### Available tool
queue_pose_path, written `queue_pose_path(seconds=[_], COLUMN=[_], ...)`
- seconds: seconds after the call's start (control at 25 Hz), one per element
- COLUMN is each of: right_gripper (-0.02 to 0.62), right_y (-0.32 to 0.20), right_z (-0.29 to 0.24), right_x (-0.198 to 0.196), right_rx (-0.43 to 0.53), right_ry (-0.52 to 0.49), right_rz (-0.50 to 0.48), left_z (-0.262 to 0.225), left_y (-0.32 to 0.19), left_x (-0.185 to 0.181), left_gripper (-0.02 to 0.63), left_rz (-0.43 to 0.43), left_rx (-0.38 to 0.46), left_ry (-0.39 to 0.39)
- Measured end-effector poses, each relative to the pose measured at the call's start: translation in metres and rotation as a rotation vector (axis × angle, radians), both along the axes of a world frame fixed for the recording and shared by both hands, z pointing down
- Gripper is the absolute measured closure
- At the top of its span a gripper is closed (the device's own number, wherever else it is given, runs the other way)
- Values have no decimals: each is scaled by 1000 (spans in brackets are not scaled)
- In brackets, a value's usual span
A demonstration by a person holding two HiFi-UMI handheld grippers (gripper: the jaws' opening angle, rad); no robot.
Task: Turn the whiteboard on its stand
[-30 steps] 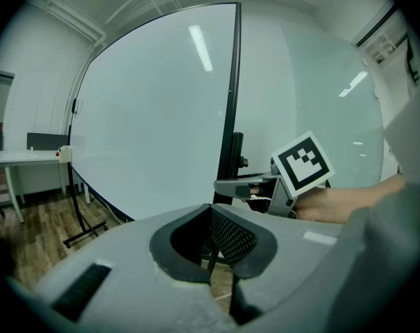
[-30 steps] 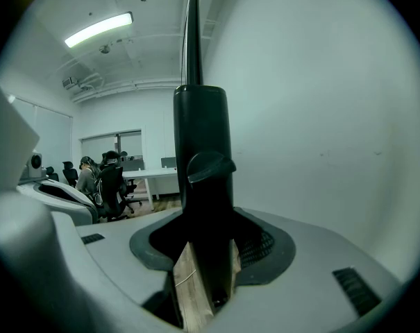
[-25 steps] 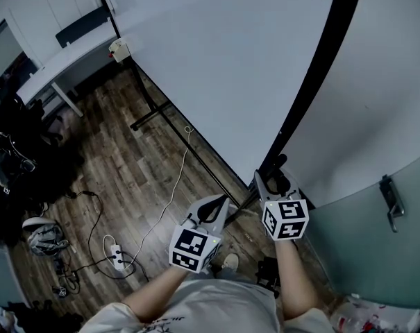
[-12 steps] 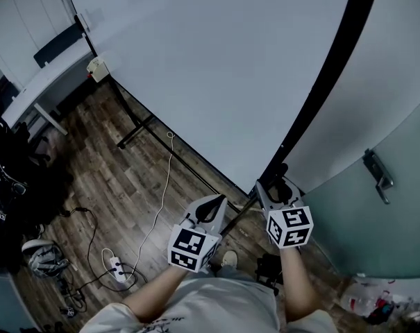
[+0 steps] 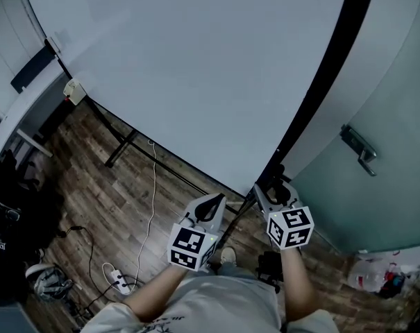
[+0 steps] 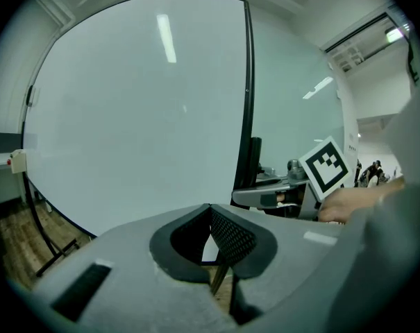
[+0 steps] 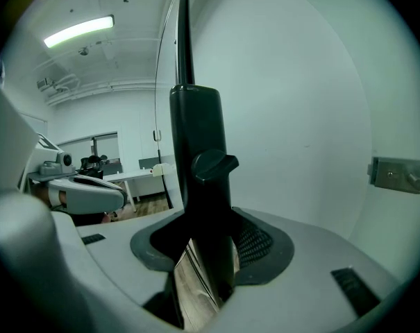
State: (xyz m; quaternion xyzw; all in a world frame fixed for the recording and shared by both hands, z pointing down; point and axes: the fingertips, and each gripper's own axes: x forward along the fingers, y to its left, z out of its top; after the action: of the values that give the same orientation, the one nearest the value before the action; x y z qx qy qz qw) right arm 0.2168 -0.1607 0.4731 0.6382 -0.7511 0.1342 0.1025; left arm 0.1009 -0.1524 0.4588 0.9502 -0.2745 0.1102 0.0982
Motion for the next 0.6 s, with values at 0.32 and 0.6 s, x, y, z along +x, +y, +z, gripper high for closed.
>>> queue_pose_path(seconds=[0.32, 0.6], right_gripper=[419, 419], right_y=[25, 28], right_z=[1, -1], right_x=[22, 25], right_rx=[-3, -1], right_ry=[-14, -17], right_rz=[43, 61], left_z=[0, -5], left_y=[15, 17], left_x=[16, 16], left_gripper=[595, 595], left_rz=[39, 46], left_rx=[12, 13], left_ry=[-1, 0])
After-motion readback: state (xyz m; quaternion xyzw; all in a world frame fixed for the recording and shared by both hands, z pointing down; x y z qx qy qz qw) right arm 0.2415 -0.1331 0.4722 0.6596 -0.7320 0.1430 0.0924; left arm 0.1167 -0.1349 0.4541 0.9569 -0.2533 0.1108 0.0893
